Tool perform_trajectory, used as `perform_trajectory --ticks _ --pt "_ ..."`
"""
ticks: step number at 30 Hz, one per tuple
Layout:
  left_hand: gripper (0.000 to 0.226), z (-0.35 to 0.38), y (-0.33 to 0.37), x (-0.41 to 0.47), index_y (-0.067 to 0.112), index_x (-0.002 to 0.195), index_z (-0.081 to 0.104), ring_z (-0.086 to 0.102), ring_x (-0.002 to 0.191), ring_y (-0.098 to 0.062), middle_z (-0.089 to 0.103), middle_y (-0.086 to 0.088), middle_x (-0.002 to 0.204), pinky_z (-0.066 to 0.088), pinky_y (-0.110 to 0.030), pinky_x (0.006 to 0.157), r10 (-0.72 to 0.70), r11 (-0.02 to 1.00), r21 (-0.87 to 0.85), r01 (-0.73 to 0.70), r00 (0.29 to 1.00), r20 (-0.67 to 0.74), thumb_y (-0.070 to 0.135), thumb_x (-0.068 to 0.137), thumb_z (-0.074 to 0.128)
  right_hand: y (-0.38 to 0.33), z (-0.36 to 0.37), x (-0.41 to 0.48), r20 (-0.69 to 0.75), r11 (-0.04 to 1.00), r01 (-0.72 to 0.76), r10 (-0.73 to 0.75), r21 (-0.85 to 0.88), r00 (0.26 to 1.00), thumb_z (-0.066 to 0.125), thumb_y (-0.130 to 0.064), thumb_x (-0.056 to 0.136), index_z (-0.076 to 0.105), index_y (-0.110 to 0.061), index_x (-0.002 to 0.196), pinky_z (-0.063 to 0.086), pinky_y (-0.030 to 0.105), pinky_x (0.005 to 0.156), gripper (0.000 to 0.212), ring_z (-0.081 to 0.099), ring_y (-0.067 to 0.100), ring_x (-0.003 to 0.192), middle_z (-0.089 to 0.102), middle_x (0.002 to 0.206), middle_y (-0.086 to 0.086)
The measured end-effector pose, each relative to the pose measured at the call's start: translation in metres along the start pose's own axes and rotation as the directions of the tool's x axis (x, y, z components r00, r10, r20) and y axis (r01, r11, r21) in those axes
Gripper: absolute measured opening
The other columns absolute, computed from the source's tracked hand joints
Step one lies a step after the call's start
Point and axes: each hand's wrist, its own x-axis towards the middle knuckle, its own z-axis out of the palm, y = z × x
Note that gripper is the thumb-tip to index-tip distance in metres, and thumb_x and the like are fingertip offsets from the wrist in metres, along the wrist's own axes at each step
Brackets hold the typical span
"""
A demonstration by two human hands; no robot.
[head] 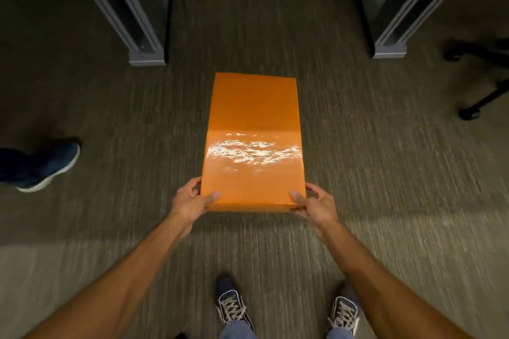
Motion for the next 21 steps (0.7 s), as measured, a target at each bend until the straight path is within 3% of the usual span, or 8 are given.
perform_trajectory --ticks 8,13,16,21 --pt "0.063 -0.063 0.008 0.052 0.016 0.141 0.044 0.058 0.12 -0.031 0.059 -0.01 0.136 0.047 -0.052 0.103 -0.005 0.997 -0.079 0.002 1.0 -0.03 0.007 0.084 0.07 -0.018 0.082 0.039 0.056 0.996 0.028 -0.024 -0.083 0.998 0.074 -0.005 0.082 0.056 -0.008 0.129 0.06 0.042 0.08 0.051 0.066 0.032 0.105 0.063 0.119 0.01" --pt "0.063 -0.076 0.018 0.092 0.013 0.141 0.043 0.057 0.12 -0.033 0.058 -0.012 0.136 0.048 -0.051 0.102 -0.024 0.992 -0.123 0.015 0.997 -0.077 0.005 0.085 0.069 -0.03 0.119 0.082 0.1 0.992 0.029 -0.017 -0.119 0.995 0.074 -0.003 0.082 0.059 -0.01 0.118 0.06 0.044 0.081 0.04 0.067 0.026 0.091 0.066 0.108 0.009" --pt "0.061 -0.085 0.027 0.125 0.009 0.14 0.045 0.058 0.119 -0.033 0.06 -0.012 0.134 0.049 -0.052 0.1 -0.052 0.99 -0.134 0.035 0.99 -0.128 0.007 0.084 0.071 -0.036 0.14 0.11 0.129 0.991 0.009 0.009 -0.135 0.992 0.074 -0.004 0.082 0.065 -0.014 0.103 0.059 0.046 0.085 0.025 0.068 0.026 0.093 0.069 0.108 0.009" --pt "0.042 -0.102 0.046 0.192 0.017 0.121 0.06 0.06 0.119 -0.03 0.065 -0.009 0.126 0.049 -0.053 0.1 -0.036 0.99 -0.14 0.016 0.989 -0.141 0.002 0.083 0.07 -0.048 0.181 0.162 0.175 0.994 -0.023 0.041 -0.108 0.984 0.072 -0.002 0.084 0.055 -0.002 0.131 0.054 0.051 0.093 0.051 0.061 0.037 0.116 0.062 0.13 0.018"
